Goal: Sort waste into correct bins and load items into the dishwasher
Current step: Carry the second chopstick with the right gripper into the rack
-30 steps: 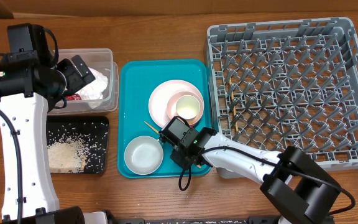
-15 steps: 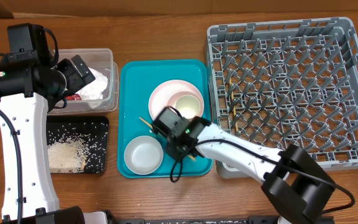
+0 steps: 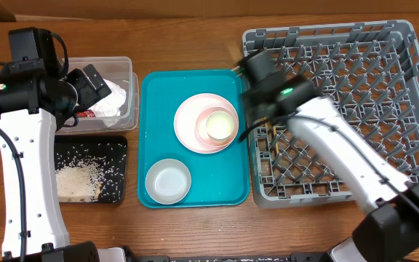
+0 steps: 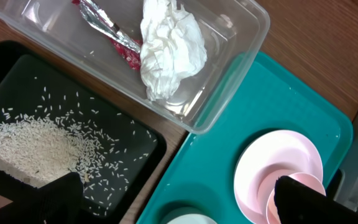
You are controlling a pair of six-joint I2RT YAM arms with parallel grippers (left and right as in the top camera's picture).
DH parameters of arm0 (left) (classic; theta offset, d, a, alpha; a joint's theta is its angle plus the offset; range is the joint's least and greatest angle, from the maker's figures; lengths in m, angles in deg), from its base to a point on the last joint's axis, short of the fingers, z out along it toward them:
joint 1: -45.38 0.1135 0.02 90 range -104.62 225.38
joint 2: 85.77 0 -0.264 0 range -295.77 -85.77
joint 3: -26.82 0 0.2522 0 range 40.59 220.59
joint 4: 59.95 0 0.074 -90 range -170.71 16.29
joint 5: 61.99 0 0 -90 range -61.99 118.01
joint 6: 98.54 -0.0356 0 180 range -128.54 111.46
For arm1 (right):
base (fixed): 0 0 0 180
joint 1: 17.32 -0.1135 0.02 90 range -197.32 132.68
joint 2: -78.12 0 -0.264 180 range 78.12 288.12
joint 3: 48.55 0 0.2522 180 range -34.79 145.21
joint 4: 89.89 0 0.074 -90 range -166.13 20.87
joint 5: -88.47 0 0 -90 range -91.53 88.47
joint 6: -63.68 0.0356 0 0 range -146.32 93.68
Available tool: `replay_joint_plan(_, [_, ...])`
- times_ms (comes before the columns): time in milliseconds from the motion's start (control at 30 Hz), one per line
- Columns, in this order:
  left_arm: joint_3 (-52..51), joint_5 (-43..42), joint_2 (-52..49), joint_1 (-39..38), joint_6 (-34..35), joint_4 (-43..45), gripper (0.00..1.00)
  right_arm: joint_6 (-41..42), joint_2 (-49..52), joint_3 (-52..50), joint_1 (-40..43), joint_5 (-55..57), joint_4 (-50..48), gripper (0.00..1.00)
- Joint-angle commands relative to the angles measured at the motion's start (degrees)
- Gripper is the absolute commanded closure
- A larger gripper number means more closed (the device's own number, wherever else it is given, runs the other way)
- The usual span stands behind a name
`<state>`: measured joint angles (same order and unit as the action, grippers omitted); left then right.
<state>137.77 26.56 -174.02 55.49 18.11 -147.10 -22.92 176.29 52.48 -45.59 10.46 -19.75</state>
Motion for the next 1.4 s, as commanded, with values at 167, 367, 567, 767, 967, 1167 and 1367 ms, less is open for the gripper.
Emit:
replay_joint_plan(167, [0.35,0.42,-0.13,-0.39,-0.50,-0.09,0.00,1.11,-0.04,-1.33,15.87,-6.25,1.22,0.96])
replay_joint_plan(367, [0.35,0.39,-0.13,-0.39,-0.50,-0.09,0.00,1.14,-0.04,-6.01,16.35,-10.23,-1.42,0.96])
replay_joint_plan(567, [0.35,0.42,-0.13,-0.39,-0.50,-0.09,0.00,1.14,0.00,-6.38,16.35,-12.33,-1.01,0.95])
replay_joint_plan(767, [0.35,0.42,-0.13,-0.39,-0.50,-0.09,0.00,1.14,0.00,-6.56,16.35,-12.35,0.83,0.95])
replay_joint_plan(967, [0.35,0.39,-0.13,-0.39,-0.50,-0.07,0.00,1.14,0.00,-8.87,16.35,-14.67,0.33,0.95])
replay_joint_plan(1167, [0.35,0.39,-0.13,-0.39,-0.50,-0.09,0.00,1.14,0.00,-10.38,16.35,-14.69,-1.68,0.90])
replay_joint_plan(1367, [0.35,0.42,-0.13,-0.48,-0.50,-0.09,0.00,1.16,0.00,-10.38,16.35,-14.67,-1.79,0.82])
